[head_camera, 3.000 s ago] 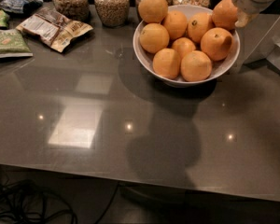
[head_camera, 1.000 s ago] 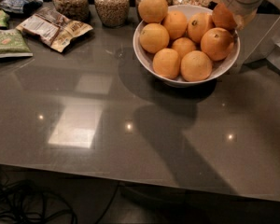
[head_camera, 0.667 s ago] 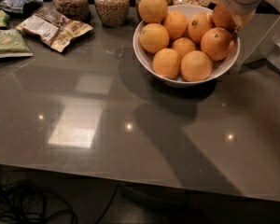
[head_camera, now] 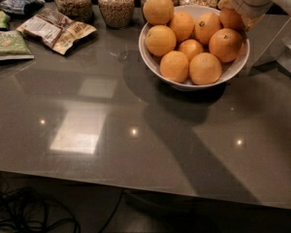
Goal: Pick orange from white bowl
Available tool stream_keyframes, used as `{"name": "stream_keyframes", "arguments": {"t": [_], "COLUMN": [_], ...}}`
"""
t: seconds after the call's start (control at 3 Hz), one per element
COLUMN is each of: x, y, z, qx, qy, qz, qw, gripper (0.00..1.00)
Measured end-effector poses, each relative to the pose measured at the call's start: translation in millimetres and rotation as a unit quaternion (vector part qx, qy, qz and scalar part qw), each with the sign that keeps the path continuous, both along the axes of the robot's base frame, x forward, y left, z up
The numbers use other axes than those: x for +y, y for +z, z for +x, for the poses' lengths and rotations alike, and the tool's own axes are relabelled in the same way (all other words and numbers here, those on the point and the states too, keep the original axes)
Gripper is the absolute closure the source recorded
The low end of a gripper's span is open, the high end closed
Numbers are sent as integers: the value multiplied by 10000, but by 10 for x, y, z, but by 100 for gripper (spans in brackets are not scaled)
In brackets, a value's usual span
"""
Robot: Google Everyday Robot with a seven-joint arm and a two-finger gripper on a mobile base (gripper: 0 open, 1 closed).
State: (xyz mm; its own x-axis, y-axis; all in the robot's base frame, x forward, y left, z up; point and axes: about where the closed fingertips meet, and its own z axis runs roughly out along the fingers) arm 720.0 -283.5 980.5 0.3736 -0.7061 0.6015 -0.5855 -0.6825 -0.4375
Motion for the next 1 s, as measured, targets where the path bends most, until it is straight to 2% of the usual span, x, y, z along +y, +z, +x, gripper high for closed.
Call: {"name": "stream_keyframes", "arguments": {"t": [0.33, 0.67, 1.0], "x": [-29, 21, 126], "y": [37, 214, 481], "z": [-81, -251, -529], "qx": [13, -89, -128], "qy": [-83, -61, 43], "qz": [134, 483, 1040], "qw": [9999, 9988, 9945], "gripper": [97, 100, 100]}}
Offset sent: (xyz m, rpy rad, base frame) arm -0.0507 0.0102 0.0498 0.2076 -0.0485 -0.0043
